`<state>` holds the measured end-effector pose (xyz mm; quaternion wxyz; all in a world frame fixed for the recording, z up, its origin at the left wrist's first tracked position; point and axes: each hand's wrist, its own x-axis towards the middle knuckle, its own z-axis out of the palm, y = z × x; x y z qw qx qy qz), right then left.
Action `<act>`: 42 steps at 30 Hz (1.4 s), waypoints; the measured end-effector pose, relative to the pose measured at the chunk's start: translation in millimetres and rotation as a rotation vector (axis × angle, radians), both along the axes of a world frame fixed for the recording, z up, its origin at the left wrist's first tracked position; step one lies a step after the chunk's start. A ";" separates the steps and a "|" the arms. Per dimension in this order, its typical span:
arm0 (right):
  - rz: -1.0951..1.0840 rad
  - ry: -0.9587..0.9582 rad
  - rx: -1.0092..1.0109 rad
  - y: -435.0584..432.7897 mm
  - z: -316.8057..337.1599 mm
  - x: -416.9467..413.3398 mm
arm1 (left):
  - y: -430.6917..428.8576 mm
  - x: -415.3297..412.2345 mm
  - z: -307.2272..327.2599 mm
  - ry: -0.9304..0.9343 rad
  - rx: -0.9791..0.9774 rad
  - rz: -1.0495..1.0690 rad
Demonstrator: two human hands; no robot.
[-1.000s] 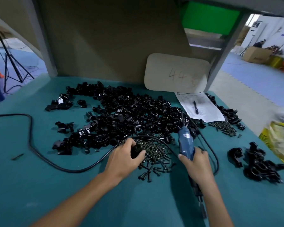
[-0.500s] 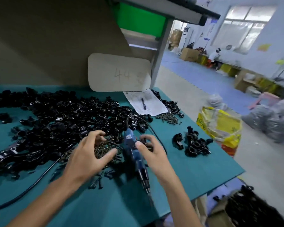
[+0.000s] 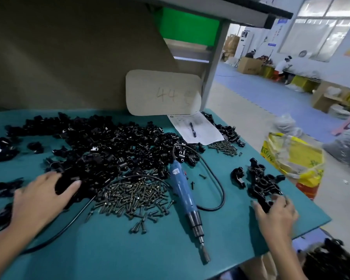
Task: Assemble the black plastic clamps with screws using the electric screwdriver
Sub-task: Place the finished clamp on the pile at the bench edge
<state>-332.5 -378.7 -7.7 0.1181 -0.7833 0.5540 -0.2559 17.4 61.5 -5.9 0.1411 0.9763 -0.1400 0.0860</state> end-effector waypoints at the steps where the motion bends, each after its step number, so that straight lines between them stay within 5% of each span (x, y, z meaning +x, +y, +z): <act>1: 0.023 -0.002 -0.033 5.0 4.7 9.7 | -1.2 -1.2 3.8 -0.007 0.003 -0.009; 7: 0.684 0.092 0.045 38.1 33.0 116.3 | -8.2 0.9 13.8 0.029 -0.125 0.003; 10: 0.830 0.232 0.041 31.3 38.5 177.1 | -11.3 -0.1 17.3 -0.005 -0.201 0.007; 15: 0.738 0.324 0.109 12.6 28.2 223.9 | -18.2 -11.6 32.8 0.000 -0.542 -0.033; 22: 0.611 0.149 0.140 2.8 16.3 227.5 | -34.6 -7.1 74.5 0.616 -1.220 -0.008; 26: 0.521 -0.074 0.293 -2.7 15.8 209.6 | -39.4 -10.1 73.1 0.829 -1.438 -0.008; 31: 0.568 -0.434 0.467 11.5 40.5 198.9 | -47.1 -14.4 69.6 0.850 -1.321 -0.086; 34: 0.687 -0.707 0.720 49.8 62.3 185.3 | -48.8 -18.1 63.9 0.748 -1.014 -0.146; 38: 0.897 -0.670 0.896 117.7 63.1 159.2 | -53.3 -32.0 57.3 0.589 -0.497 -0.297; 42: 0.921 -0.702 0.996 172.4 43.7 146.0 | -62.4 -49.8 59.3 0.478 -0.333 -0.400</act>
